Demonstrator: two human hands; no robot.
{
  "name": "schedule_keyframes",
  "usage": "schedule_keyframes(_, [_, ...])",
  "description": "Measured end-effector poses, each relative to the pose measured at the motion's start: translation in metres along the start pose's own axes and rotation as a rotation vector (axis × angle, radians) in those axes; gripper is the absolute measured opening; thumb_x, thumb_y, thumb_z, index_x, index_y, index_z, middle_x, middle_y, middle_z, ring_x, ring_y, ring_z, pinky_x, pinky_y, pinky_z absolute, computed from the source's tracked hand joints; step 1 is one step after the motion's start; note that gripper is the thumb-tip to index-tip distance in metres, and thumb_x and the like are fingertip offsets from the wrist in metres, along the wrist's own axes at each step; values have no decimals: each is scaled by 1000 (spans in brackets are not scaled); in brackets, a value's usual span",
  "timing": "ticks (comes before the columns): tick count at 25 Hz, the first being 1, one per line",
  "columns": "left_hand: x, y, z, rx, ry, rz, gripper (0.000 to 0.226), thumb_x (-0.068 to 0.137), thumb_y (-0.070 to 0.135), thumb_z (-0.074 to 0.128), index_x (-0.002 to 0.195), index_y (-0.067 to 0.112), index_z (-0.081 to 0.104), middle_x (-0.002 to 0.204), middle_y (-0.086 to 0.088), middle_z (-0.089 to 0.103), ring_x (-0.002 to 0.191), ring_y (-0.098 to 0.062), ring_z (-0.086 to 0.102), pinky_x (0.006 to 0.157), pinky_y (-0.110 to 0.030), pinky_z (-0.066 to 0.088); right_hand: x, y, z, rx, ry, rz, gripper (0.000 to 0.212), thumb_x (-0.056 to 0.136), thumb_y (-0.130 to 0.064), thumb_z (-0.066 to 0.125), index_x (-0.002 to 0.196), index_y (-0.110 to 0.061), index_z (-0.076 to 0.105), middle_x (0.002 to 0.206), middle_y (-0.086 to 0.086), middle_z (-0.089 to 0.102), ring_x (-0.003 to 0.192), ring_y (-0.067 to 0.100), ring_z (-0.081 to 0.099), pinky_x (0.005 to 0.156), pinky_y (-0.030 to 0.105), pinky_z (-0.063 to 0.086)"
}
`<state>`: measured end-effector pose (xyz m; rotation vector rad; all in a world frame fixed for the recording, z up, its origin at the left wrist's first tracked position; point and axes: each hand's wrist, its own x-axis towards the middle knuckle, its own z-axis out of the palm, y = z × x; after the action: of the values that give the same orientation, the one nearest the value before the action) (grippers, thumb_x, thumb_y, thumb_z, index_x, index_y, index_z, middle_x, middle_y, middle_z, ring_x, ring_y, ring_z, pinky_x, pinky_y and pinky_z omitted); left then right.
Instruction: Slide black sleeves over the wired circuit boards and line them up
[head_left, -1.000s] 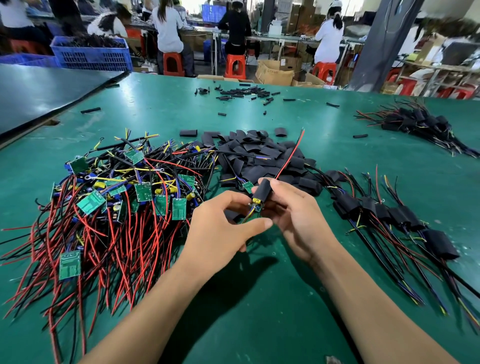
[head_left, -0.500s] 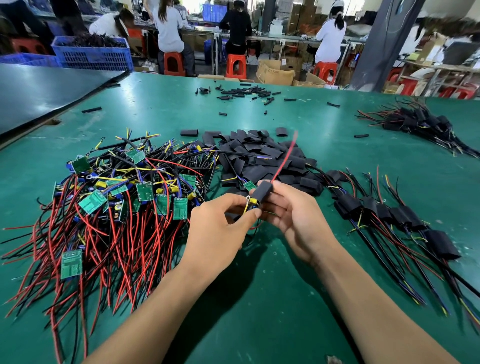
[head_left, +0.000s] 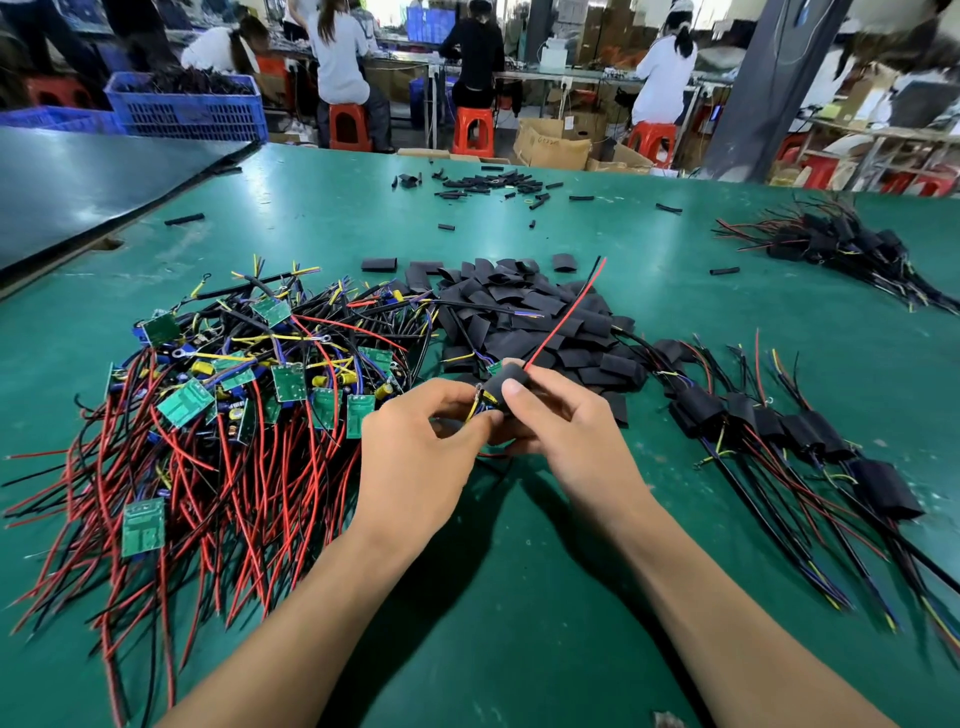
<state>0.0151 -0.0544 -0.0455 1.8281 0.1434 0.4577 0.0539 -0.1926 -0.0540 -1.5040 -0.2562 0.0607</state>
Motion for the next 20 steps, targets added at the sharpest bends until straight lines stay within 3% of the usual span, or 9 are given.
schedule_keyframes(3, [1,1,1,-23,22,-19,20,78,22,83,81,29,65,73,15,72,44,4,54,48,-8,39,1,-4,-1,88,-28,43,17,97,-15,63,109,-21,73,88,8,75,80,20,71,67,28,56])
schedule_keyframes(6, [-1,2,3,-34,23,-21,22,76,24,85,77,28,64,68,10,71,40,1,53,41,-12,39,3,-6,-4,155,-30,92,18,98,-12,62,112,-17,72,92,9,74,77,19,71,62,25,54])
schedule_keyframes(9, [-1,3,1,-58,25,-21,23,75,22,86,73,26,63,63,7,69,38,0,52,37,-12,38,4,-6,-5,184,-63,105,16,96,-16,64,109,-17,73,92,11,73,74,19,71,62,25,53])
schedule_keyframes(13, [-1,4,0,13,18,-12,26,71,29,88,79,32,64,75,14,71,45,0,53,50,-13,41,5,-4,-7,185,-95,117,16,87,-29,68,97,-26,78,90,5,74,74,18,70,66,28,54])
schedule_keyframes(16, [-4,6,0,39,-31,57,28,69,25,89,73,36,64,72,20,69,43,5,50,50,-9,39,6,-2,-7,157,-105,137,23,84,-44,69,95,-26,78,90,5,73,72,15,67,75,37,54])
schedule_keyframes(20, [-6,8,1,127,-46,88,30,69,26,90,69,35,61,70,24,66,45,5,50,49,-17,46,3,-4,-6,23,-59,87,19,86,-42,66,92,-28,78,85,2,72,72,14,63,72,37,55])
